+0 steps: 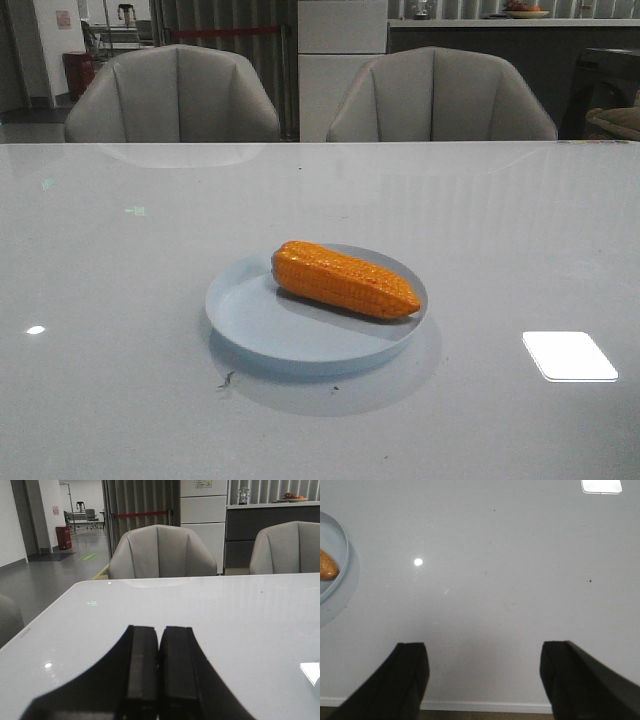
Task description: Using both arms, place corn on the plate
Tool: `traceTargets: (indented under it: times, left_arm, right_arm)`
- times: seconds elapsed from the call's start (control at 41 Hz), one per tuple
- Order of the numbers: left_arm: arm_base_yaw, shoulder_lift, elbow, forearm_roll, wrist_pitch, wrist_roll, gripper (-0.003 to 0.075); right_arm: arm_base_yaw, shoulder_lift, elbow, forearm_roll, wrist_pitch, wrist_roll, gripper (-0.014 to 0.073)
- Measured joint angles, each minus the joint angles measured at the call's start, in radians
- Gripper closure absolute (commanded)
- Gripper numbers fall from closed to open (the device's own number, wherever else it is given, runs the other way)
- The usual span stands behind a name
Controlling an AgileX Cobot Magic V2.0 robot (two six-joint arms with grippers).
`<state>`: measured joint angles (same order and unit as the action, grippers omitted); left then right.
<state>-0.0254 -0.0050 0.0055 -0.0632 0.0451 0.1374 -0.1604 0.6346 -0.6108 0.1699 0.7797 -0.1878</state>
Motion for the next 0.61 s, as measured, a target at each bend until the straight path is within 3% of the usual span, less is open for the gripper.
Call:
traceTargets:
  times: [0.292, 0.487, 0.609]
  left_arm:
    - [0.000, 0.000, 0.000, 0.000, 0.000, 0.000, 0.0634]
    - [0.000, 0.000, 0.000, 0.000, 0.000, 0.000, 0.0634]
    - [0.000, 0.000, 0.000, 0.000, 0.000, 0.000, 0.0634]
  right_arm:
    - [0.002, -0.032, 0.000, -0.002, 0.000, 0.000, 0.0020]
    - [0.086, -0.101, 0.031, -0.018, -0.032, 0.000, 0.0036]
    - [0.129, -0.171, 0.083, -0.025, -0.079, -0.001, 0.0092]
